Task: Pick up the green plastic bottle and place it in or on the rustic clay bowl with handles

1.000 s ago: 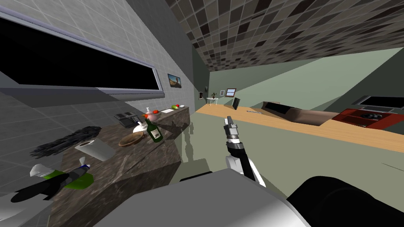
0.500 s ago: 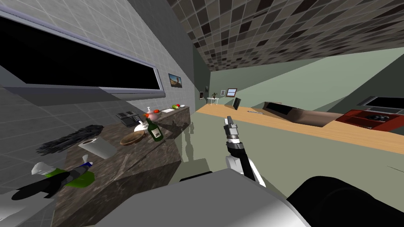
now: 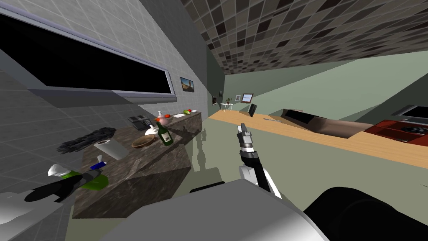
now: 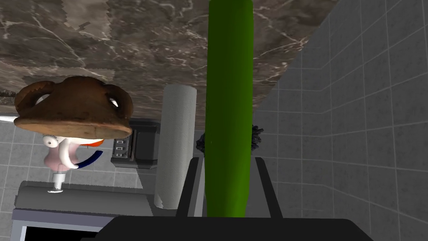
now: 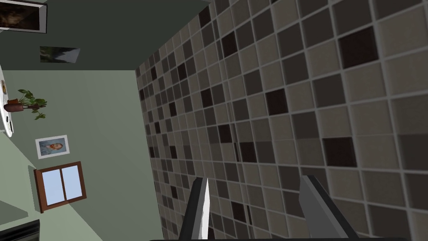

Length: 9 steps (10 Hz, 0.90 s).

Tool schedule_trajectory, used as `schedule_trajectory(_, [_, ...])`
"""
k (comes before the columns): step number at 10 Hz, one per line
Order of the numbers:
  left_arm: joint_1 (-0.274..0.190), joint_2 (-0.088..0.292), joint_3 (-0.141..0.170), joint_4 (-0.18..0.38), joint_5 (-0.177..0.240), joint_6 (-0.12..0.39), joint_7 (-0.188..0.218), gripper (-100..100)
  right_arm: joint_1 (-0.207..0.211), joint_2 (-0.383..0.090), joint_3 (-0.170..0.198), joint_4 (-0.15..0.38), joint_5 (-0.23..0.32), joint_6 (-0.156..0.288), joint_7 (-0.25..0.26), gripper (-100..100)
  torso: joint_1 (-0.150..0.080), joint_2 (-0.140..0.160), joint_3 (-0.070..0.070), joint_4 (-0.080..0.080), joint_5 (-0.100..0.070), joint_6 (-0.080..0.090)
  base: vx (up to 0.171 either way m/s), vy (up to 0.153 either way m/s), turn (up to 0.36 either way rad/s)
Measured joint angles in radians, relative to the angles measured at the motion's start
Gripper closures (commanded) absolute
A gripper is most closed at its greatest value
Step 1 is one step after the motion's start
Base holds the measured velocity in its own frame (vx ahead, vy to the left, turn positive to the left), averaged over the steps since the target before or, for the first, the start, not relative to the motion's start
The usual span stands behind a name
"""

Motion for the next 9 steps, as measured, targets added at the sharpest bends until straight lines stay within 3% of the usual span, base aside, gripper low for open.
schedule_trajectory(9, [0.032, 0.173, 0.002, -0.142, 0.104, 0.056, 0.125, 100, 0.000, 0.000, 0.000, 0.000, 0.000, 0.000, 0.000, 0, 0.003, -0.004, -0.002, -0.001, 0.000, 0.001, -0.054, -0.077, 0.044])
